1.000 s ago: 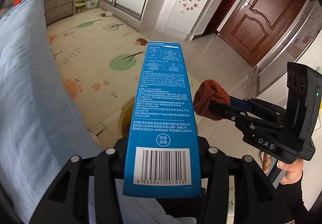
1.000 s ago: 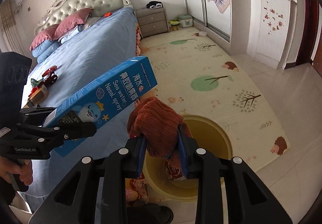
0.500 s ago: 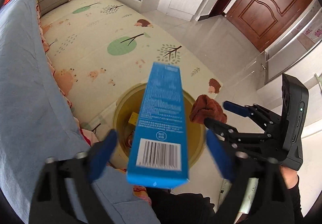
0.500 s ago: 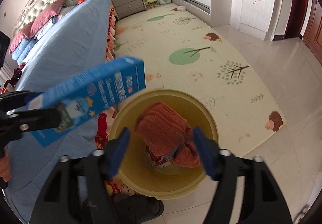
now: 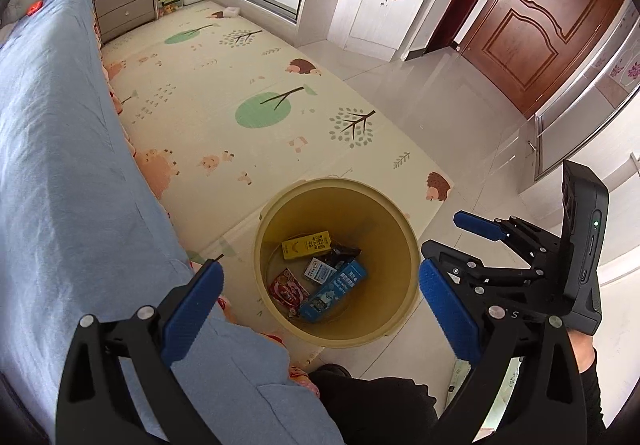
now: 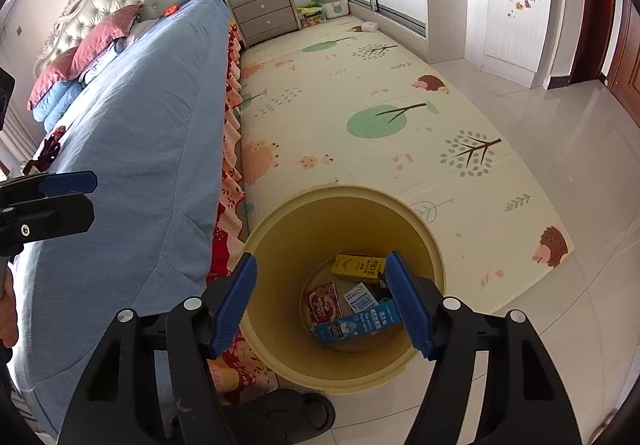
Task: Collect trash
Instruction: 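Open both tools to drop the box and cloths into the bucket, then grasp the black foam square with the right tool while the left tool grasps the L'Oreal box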
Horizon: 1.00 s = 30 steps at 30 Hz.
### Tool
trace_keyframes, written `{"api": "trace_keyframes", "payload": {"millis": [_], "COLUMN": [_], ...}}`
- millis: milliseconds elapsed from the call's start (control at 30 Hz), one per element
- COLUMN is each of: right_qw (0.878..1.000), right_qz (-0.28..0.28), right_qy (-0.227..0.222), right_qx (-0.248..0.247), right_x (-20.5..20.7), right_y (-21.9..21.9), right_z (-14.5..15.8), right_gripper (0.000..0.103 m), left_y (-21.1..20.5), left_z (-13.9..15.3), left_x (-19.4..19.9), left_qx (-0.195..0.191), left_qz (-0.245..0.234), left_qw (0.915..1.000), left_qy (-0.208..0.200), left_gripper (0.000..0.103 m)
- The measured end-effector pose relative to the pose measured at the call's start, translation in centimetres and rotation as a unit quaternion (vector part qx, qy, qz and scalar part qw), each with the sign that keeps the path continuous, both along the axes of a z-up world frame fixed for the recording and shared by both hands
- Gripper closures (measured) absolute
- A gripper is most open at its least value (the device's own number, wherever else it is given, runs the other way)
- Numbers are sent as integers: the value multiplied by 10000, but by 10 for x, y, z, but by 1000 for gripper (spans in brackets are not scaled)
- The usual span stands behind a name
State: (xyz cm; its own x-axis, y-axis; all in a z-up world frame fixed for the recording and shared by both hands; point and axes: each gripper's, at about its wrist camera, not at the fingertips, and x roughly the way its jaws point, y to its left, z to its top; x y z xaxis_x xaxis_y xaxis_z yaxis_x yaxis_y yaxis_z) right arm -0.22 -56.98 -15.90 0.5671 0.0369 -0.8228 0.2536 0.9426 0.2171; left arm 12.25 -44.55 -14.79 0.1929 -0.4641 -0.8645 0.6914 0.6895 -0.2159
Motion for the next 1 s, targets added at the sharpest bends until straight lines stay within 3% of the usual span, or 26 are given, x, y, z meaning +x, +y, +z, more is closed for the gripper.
{"api": "trace_keyframes", "payload": {"millis": [267, 567, 800, 1000], "right_qw": [9971, 9829, 9693, 9603], "right_qz": [524, 1479, 2154, 2559], "right_qy": [-561, -1097, -1182, -1109], "right_qx": [8, 70, 133, 72], "right_x": [13, 40, 63, 75], "right_y": [53, 161, 242, 287], "right_z": [48, 99, 112, 110], "right_gripper": [37, 37, 37, 37], "left_y": [70, 173, 245, 300], "left_z": [43, 87, 94, 91], "left_x": [-5, -10, -12, -4], "left_qx": [-194, -237, -95, 32], "left_qz": [506, 1236, 1651, 1940], "left_qw": [9964, 9839, 9743, 9685], "left_qy": [-648, -1269, -1529, -1563], "left_gripper": [5, 5, 5, 5]}}
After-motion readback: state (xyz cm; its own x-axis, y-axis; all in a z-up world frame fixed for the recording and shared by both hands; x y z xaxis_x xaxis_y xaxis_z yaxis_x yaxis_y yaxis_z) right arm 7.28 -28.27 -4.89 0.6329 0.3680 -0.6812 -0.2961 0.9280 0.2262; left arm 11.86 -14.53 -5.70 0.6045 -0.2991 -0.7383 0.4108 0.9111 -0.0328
